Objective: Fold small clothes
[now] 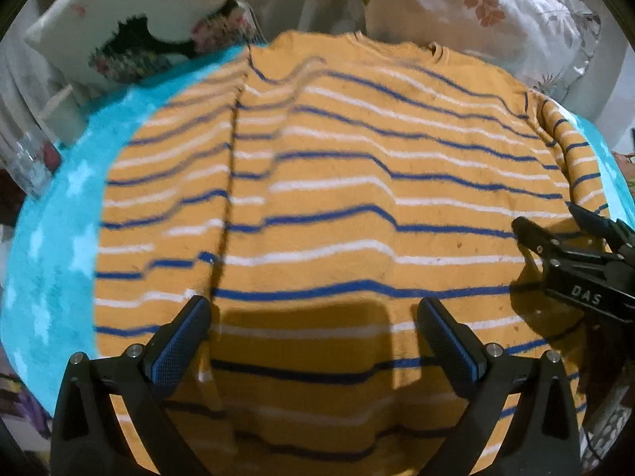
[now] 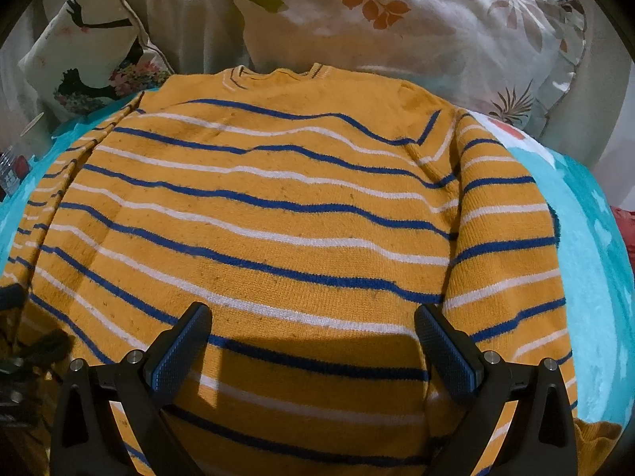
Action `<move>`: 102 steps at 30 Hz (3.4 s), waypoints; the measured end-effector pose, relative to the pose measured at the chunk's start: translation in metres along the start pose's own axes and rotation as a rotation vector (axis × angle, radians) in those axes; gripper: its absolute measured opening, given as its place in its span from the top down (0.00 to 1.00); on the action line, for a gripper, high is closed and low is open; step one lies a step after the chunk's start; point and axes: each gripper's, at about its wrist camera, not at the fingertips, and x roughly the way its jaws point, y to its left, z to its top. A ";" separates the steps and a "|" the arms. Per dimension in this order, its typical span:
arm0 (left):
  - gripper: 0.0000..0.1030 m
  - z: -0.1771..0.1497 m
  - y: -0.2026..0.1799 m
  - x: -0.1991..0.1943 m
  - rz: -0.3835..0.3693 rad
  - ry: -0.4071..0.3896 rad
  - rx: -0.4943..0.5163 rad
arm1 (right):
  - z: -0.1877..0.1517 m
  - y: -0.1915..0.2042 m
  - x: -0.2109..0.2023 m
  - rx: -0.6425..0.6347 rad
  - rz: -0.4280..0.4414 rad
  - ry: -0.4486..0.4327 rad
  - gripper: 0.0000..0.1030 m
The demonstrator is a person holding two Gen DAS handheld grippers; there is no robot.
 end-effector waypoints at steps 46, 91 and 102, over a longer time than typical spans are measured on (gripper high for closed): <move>0.44 0.013 0.210 -0.103 0.097 -0.198 -0.394 | 0.002 -0.001 0.002 0.014 -0.003 -0.014 0.00; 0.17 -0.017 0.095 -0.113 0.154 -0.131 -0.399 | -0.104 -0.328 -0.150 0.664 -0.372 0.002 0.37; 0.17 -0.006 0.044 -0.100 0.092 -0.105 -0.275 | -0.139 -0.309 -0.138 0.922 -0.004 -0.064 0.34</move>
